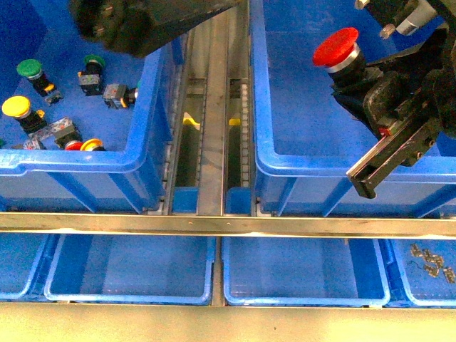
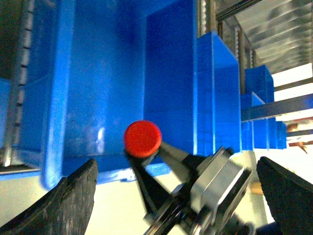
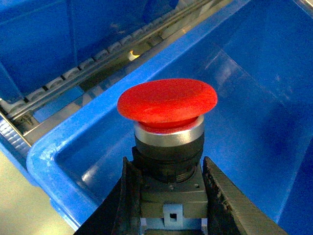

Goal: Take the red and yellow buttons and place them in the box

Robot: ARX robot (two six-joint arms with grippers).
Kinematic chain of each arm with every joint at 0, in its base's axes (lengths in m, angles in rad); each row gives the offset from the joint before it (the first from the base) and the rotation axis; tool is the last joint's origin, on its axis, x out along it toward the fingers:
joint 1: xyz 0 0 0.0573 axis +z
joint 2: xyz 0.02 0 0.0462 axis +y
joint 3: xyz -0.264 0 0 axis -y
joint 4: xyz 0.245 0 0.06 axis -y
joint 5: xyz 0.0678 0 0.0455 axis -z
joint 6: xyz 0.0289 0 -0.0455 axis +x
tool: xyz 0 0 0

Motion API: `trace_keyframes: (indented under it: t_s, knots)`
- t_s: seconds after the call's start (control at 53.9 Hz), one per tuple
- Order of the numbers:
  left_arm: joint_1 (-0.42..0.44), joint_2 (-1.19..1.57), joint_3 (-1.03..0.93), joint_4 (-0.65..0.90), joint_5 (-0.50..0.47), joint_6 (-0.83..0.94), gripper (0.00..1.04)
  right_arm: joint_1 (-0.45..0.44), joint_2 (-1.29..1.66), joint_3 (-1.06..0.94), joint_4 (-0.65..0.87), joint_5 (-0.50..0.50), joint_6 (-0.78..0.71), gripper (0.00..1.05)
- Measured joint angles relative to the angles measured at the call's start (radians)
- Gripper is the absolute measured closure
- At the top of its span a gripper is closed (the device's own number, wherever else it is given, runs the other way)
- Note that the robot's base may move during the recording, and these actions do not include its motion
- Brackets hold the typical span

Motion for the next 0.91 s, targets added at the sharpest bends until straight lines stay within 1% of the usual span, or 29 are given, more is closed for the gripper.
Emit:
trace_keyframes:
  t_s: [0.056,0.093,0.167,0.278,0.297,0.352,0.389,0.408,0.463,0.593,0.741,0.76,0.779,0.797,0.816,0.834,0.853,0.871,0.89,0.908]
  knots:
    - [0.000,-0.069,-0.061,-0.020,-0.045,0.037,0.08,-0.009,0.000,0.000,0.000,0.005,0.000,0.78]
    - [0.003,-0.114,-0.098,-0.038,-0.054,0.050,0.08,-0.015,0.000,0.000,0.000,0.005,0.000,0.78]
    - [0.001,-0.217,-0.179,-0.079,-0.105,0.071,0.08,-0.026,-0.003,0.000,0.000,0.009,0.010,0.78]
    - [-0.047,-0.419,-0.310,-0.191,-0.192,0.140,0.08,-0.047,-0.012,0.000,0.007,0.026,0.026,0.78]
    - [-0.063,-0.463,-0.333,-0.216,-0.236,0.121,0.08,-0.049,-0.013,0.000,0.008,0.028,0.028,0.78]
    - [-0.080,-0.559,-0.372,-0.288,-0.292,0.129,0.08,-0.060,-0.019,0.003,0.014,0.040,0.041,0.78]
    - [-0.091,-0.654,-0.399,-0.359,-0.354,0.109,0.08,-0.072,-0.032,0.004,0.019,0.047,0.055,0.78]
    - [-0.097,-0.688,-0.408,-0.384,-0.369,0.103,0.08,-0.079,-0.037,0.008,0.022,0.055,0.064,0.78]
    - [-0.139,-0.805,-0.441,-0.452,-0.459,0.081,0.08,-0.092,-0.044,0.014,0.034,0.075,0.087,0.78]
    - [-0.158,-0.843,-0.466,-0.448,-0.444,0.030,0.08,-0.087,-0.047,0.022,0.053,0.095,0.119,0.79]
    - [-0.159,-0.842,-0.467,-0.445,-0.444,0.028,0.08,-0.051,-0.045,0.030,0.061,0.141,0.148,0.79]
    - [-0.163,-0.842,-0.470,-0.435,-0.455,0.034,0.08,-0.046,-0.044,0.032,0.061,0.145,0.151,0.79]
    - [-0.182,-0.842,-0.489,-0.380,-0.534,0.086,0.11,-0.041,-0.043,0.034,0.061,0.150,0.151,0.79]
    - [-0.195,-0.844,-0.502,-0.341,-0.583,0.100,0.13,-0.039,-0.043,0.035,0.061,0.151,0.151,0.79]
    - [-0.217,-0.853,-0.529,-0.263,-0.674,0.156,0.16,-0.035,-0.041,0.038,0.061,0.153,0.152,0.79]
    - [-0.227,-0.867,-0.557,-0.192,-0.731,0.220,0.20,-0.031,-0.040,0.040,0.061,0.155,0.153,0.79]
    - [-0.222,-0.887,-0.575,-0.159,-0.778,0.274,0.22,-0.029,-0.040,0.041,0.061,0.157,0.154,0.79]
    - [-0.212,-0.898,-0.578,-0.168,-0.772,0.287,0.21,-0.025,-0.039,0.043,0.061,0.159,0.154,0.79]
    - [-0.182,-0.920,-0.578,-0.216,-0.714,0.298,0.17,-0.022,-0.038,0.044,0.061,0.163,0.155,0.79]
    - [-0.165,-0.928,-0.576,-0.241,-0.683,0.307,0.15,-0.021,-0.038,0.045,0.061,0.164,0.155,0.79]
